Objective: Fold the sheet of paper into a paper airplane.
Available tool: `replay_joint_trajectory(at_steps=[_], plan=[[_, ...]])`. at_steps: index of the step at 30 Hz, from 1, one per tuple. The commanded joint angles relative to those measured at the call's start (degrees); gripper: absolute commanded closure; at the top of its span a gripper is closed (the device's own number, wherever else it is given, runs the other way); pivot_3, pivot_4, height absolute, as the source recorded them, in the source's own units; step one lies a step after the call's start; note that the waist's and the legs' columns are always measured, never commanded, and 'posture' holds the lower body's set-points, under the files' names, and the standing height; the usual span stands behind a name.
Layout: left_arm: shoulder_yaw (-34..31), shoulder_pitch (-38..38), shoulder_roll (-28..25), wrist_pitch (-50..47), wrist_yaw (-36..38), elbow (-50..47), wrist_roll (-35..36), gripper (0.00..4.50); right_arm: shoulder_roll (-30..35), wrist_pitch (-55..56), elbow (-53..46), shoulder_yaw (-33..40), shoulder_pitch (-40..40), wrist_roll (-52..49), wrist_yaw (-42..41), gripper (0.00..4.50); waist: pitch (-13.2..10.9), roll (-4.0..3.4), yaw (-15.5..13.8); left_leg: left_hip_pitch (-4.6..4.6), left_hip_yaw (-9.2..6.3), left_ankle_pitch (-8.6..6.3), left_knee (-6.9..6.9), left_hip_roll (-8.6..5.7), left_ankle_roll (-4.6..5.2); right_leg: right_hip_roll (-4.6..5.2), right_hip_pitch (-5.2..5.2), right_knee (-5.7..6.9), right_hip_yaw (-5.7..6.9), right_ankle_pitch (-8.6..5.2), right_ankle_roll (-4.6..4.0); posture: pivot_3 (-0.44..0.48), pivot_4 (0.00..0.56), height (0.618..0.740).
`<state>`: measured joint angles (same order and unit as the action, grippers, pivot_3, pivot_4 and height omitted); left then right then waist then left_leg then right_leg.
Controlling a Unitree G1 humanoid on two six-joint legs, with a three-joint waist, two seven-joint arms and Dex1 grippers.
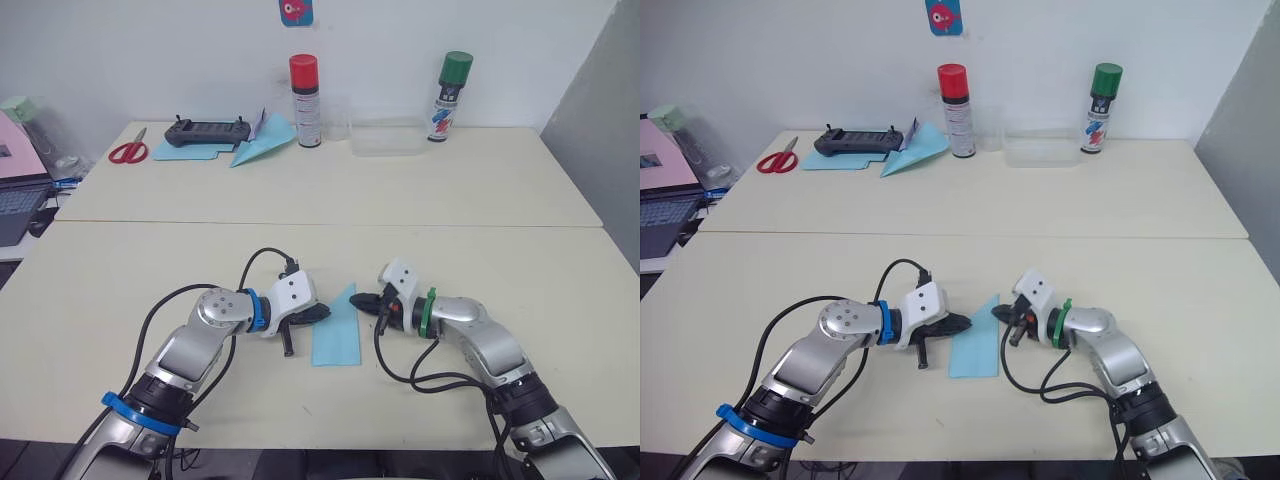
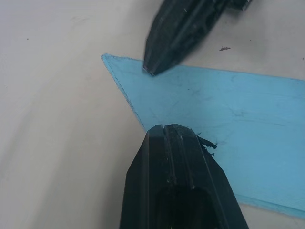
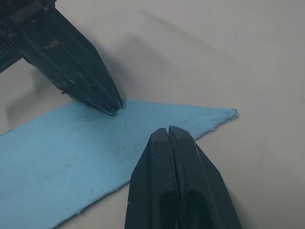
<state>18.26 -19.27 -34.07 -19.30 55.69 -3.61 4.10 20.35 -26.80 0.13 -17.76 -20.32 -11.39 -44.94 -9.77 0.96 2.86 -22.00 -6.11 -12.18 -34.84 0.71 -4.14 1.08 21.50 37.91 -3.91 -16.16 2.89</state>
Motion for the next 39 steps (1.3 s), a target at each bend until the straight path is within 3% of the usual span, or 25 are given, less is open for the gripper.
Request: replay_joint_trajectory(at_steps=[1,23,29,32,39], plan=[[2.15,1.08,-0.18,-1.25,0.06,2.18,-2.08,4.5,1.18,0.17,-0.83,-1.13,-0.3,1.56,-0.86,4.47,0.0,0.0,0.0,0.0,0.0,0.0,0.0,0.0,0.0,0.0,0.0,0.0,0.0,-0.02,-0.03,0.0,0.15,0.74],[1.97,1.66,-0.45,-1.78,0.06,1.84,-1.97,4.5,10.87,-11.41,-10.12,-9.66,1.84,-2.56,-17.26,4.47,0.03,0.04,-0.07,0.02,-0.03,-0.01,0.01,0.01,-0.02,0.01,-0.05,-0.1,0.04,-0.12,-0.17,0.0,0.15,0.74],[2.22,0.88,-0.05,-1.73,0.15,2.62,-2.06,4.5,16.61,-13.31,-14.11,-11.29,2.27,-5.4,-24.08,4.47,0.02,0.06,-0.16,-0.01,-0.03,-0.04,0.02,-0.01,-0.05,0.05,-0.08,-0.2,0.06,-0.14,-0.13,0.0,0.15,0.74],[2.26,0.68,0.0,-1.37,0.24,3.07,-2.12,4.5,15.61,-12.49,-14.22,-8.81,1.45,-5.65,-21.49,4.47,0.01,0.07,-0.16,-0.01,-0.03,-0.04,0.02,-0.02,-0.05,0.06,-0.07,-0.21,0.06,-0.14,-0.12,0.0,0.15,0.74],[1.85,0.16,0.26,-1.43,0.45,3.78,-1.65,4.5,10.82,-24.62,-18.67,4.18,-3.0,-18.14,-16.35,4.47,-0.06,0.1,-0.2,-0.07,-0.04,-0.04,-0.01,-0.03,-0.06,0.06,-0.06,-0.19,0.03,-0.12,-0.1,0.0,0.15,0.74]])
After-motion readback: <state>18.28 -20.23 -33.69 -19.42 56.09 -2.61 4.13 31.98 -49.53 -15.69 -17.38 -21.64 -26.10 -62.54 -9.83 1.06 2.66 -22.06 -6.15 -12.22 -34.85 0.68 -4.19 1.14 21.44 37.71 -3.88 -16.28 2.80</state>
